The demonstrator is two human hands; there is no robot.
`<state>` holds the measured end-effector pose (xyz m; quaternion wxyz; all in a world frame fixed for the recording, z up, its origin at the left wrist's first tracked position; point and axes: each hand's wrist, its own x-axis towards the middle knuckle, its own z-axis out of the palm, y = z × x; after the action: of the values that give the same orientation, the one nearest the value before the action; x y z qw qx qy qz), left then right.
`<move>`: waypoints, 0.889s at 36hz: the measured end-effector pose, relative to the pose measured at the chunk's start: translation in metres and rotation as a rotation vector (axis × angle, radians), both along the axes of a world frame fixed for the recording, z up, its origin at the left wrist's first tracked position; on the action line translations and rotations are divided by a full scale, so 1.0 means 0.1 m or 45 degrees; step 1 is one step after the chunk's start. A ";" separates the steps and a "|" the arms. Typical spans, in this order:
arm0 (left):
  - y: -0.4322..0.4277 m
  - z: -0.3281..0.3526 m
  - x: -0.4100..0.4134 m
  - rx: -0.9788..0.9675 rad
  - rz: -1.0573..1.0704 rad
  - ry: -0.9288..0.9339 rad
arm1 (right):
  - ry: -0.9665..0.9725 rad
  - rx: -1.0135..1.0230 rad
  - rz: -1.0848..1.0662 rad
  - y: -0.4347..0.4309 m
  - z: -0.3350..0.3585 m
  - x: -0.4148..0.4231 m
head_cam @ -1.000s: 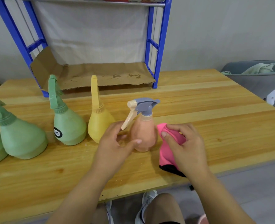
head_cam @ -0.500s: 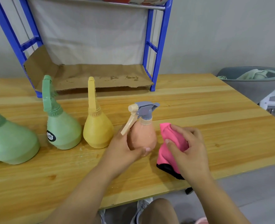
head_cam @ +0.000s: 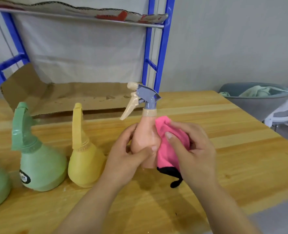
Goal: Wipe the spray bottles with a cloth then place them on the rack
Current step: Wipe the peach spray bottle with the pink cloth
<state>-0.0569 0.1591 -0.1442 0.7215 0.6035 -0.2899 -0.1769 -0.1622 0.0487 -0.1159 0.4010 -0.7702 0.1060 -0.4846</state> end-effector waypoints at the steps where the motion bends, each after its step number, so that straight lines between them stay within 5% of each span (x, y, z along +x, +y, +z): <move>1: -0.02 0.02 0.02 -0.014 0.004 0.002 | -0.015 -0.005 0.026 -0.02 0.03 0.05; 11: -0.13 -0.01 0.18 -0.129 0.106 0.012 | 0.064 -0.317 0.165 -0.19 -0.09 0.44; 23: -0.12 0.00 0.19 -0.185 0.050 0.075 | 0.097 0.408 0.386 -0.36 -0.13 0.65; 32: -0.09 -0.03 0.25 -0.221 0.166 0.111 | -0.013 0.127 0.448 -0.29 -0.26 0.66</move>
<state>-0.0323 0.1506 -0.1475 0.7929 0.5480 -0.2326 -0.1300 -0.0959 0.0201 -0.1416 0.5179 -0.7536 -0.0085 -0.4048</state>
